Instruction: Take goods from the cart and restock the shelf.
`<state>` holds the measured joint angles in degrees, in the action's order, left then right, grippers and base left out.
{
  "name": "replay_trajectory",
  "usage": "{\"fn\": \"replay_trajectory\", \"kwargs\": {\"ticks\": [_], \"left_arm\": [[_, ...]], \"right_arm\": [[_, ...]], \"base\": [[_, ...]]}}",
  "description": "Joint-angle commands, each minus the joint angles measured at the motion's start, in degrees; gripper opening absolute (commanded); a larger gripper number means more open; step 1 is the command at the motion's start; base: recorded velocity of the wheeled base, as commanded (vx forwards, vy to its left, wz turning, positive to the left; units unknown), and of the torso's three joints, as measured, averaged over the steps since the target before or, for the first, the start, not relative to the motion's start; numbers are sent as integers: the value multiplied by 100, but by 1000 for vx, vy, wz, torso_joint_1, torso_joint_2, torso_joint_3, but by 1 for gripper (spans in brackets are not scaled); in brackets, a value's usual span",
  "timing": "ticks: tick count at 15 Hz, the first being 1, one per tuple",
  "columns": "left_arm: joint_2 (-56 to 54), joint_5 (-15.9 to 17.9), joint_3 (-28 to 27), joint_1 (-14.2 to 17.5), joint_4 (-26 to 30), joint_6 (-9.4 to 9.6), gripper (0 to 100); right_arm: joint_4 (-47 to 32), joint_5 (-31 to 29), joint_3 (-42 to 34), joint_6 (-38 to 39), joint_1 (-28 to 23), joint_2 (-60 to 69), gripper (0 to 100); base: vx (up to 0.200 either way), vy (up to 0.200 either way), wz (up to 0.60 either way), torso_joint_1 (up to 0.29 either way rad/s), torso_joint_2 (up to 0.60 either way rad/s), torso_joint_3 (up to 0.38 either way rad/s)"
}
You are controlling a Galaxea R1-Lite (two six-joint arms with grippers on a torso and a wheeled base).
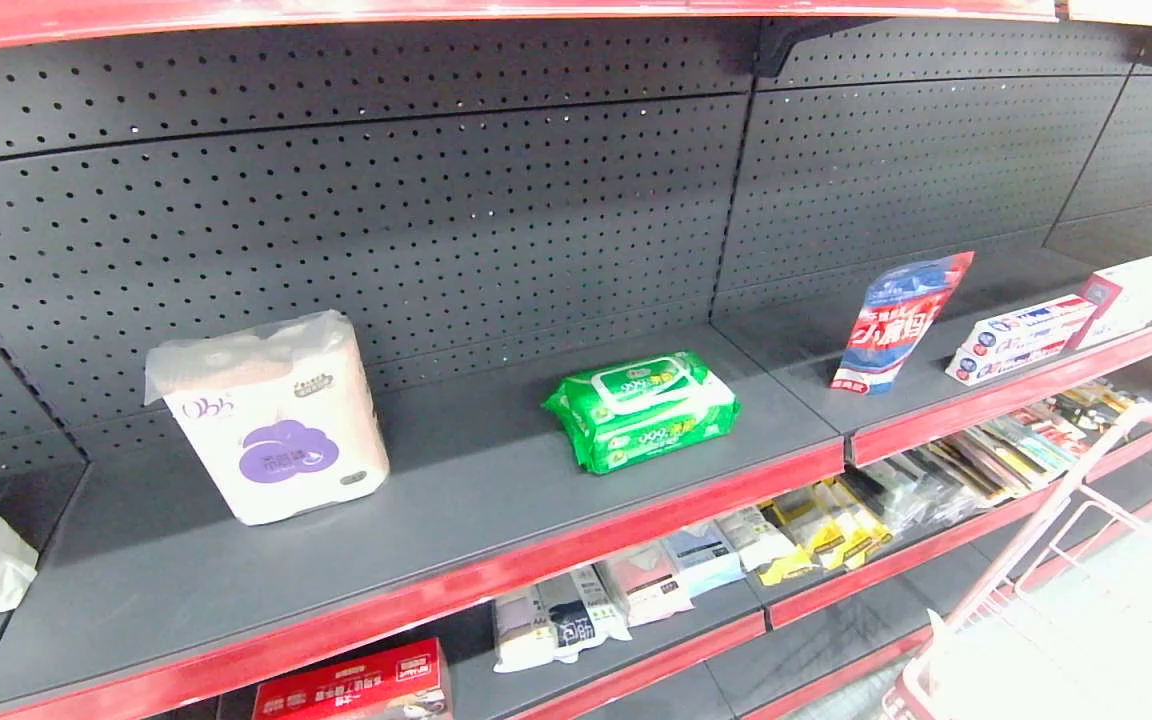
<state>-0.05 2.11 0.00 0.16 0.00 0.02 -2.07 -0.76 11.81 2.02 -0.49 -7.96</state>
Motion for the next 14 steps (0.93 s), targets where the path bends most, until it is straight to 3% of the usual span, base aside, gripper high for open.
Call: {"fn": "replay_trajectory", "kwargs": {"ticks": [1,3,4,7,11,13,14], "left_arm": [[5,0,0,2,0,-2,100],[5,0,0,2,0,-2,100],[5,0,0,2,0,-2,100],[5,0,0,2,0,-2,100],[5,0,0,2,0,-2,100],[5,0,0,2,0,-2,100],[5,0,0,2,0,6,100]], "right_arm": [[-522,-144,3319,105,-628,-3994,100],[-918,-91,3108,-167,-1067,-4609,100],[-1234,-30,2809,-378,-1639,-5427,100],[-962,111,2290,-1143,-2430,-6815,100],[216,1051,1464,-4562,-4073,-8301,100],[365,1455,1394,-5660,-4469,-8828,100],[374,1455,1385,-5722,-4442,-8960,100]], "base": [[0,0,0,0,0,0],[0,0,0,0,0,0],[0,0,0,0,0,0],[0,0,0,0,0,0],[0,0,0,0,0,0],[0,0,0,0,0,0],[0,0,0,0,0,0]]}}
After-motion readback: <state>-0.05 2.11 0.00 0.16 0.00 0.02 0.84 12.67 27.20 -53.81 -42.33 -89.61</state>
